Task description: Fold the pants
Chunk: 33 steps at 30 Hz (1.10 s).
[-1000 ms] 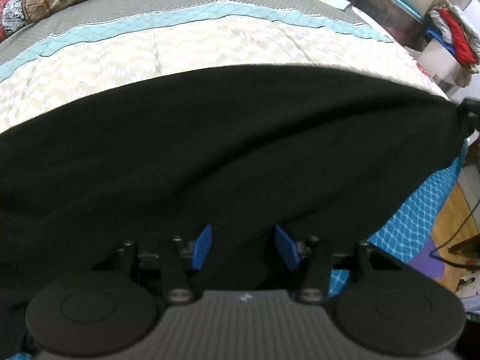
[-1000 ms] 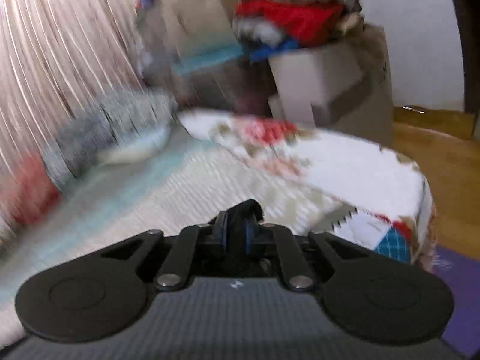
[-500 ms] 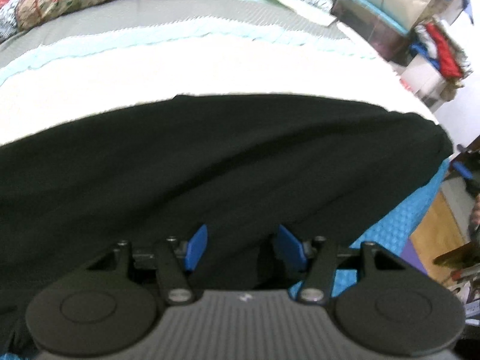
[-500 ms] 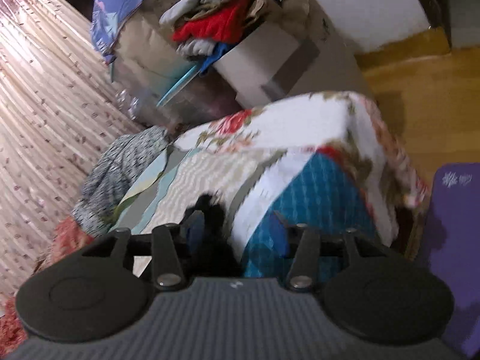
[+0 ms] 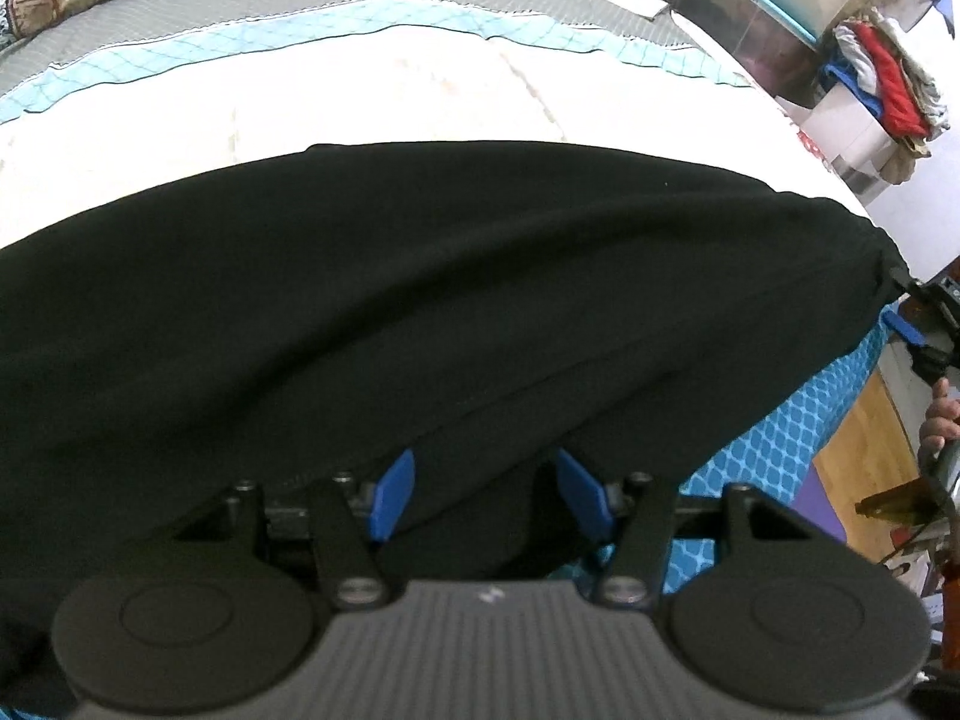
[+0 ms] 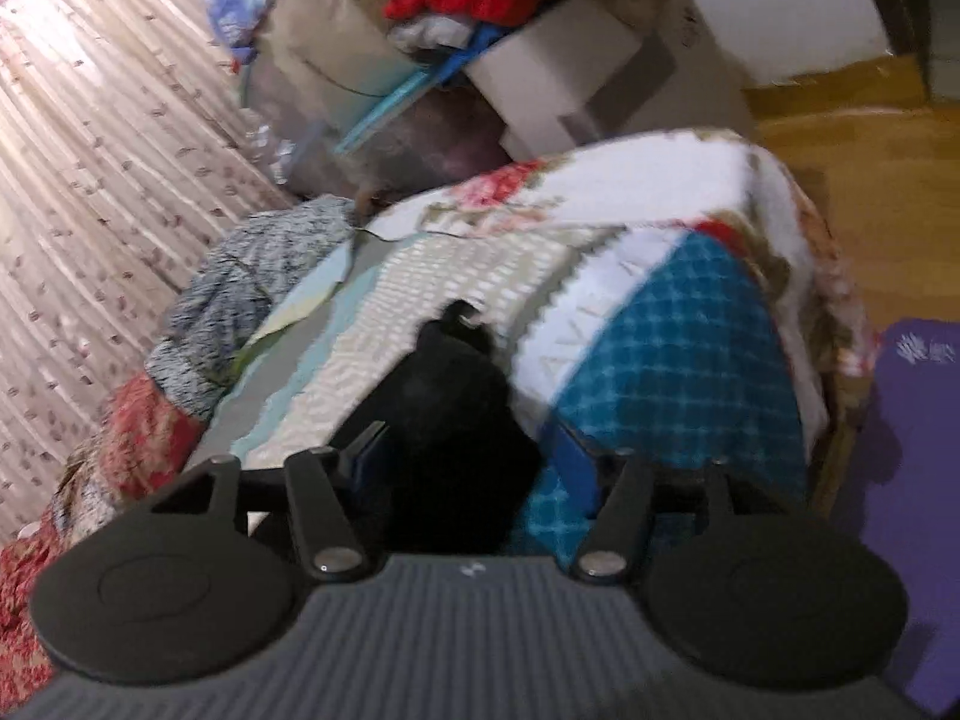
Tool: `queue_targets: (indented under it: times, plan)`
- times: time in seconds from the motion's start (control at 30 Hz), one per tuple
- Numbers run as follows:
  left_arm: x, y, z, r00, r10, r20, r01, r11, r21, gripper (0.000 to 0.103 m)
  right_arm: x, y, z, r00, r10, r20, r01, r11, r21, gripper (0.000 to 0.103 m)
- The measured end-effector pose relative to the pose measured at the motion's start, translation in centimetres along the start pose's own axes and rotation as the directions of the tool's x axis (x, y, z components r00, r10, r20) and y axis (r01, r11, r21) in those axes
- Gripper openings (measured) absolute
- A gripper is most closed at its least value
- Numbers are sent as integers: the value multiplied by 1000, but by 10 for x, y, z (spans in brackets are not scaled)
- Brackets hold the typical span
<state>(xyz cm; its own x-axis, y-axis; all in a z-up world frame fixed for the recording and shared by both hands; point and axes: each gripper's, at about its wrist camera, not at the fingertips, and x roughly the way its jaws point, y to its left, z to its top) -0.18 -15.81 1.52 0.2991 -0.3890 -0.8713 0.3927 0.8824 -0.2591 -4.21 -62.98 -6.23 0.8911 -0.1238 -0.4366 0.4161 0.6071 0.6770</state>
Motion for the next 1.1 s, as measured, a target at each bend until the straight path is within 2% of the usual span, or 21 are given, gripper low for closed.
queue_targets:
  times: [0.03,0.1,0.13,0.2,0.23,0.27,0.33,0.43,0.5,0.57,0.63,0.7,0.73,0.77,0.9,0.97,1.03,1.1]
  plan:
    - [2,-3,1,1000,3,-1,-3,1000,1,55,6,-2,-1,1000,10,-29,-10,1000,19,62]
    - [3,-4,1,1000,8,-1,-8,1000,2,55,7,-1,0,999,-12,-45,13,1000,28,32]
    - [3,-4,1,1000,9,0,-9,1000,0,55,2,-2,4,1000,-9,-26,10,999,41,13]
    - [2,-1,-1,1000,11,1,-11,1000,-3,54,-14,-4,11,997,42,66,-47,997,69,13]
    - [2,0,-2,1000,15,1,-15,1000,-4,54,-19,-4,12,995,31,98,-37,998,53,13]
    - [3,1,-2,1000,16,-1,-16,1000,-5,54,-16,-5,9,995,5,96,-9,999,44,13]
    - [6,2,-1,1000,19,-6,-19,1000,-4,54,2,-21,-3,997,-57,43,53,995,90,13]
    - [6,-1,0,999,32,-6,-32,999,16,54,1,-32,-7,998,-11,67,1,988,155,14]
    - [3,-2,-1,1000,26,-2,-26,999,20,55,-3,-28,-5,997,1,79,-13,988,153,23]
    - [1,-3,0,1000,12,2,-12,1000,6,56,-8,-26,-1,994,9,108,-27,985,171,51]
    - [-3,-1,0,1000,-11,9,11,1000,-14,56,-8,-23,2,991,20,131,-42,985,166,53]
    - [-6,1,0,999,-29,19,30,999,-30,56,4,-13,3,998,-2,68,-7,992,125,46]
    - [-8,2,1,999,-31,25,32,999,-36,56,7,-7,3,998,-24,54,19,996,89,26]
    - [-12,3,1,999,-30,36,32,999,-42,56,6,-1,3,998,-39,55,37,999,36,14]
    - [-26,14,2,996,-40,78,47,995,-84,56,-11,32,7,991,-23,129,37,994,-104,13]
    - [-33,21,2,994,-47,99,59,991,-116,56,-21,59,6,987,-1,159,35,978,-206,13]
    - [-39,31,2,992,-52,118,69,986,-149,56,-28,92,0,984,69,165,-10,943,-334,13]
    - [-43,41,1,990,-55,132,79,980,-182,56,-32,127,-13,980,143,140,-62,882,-467,13]
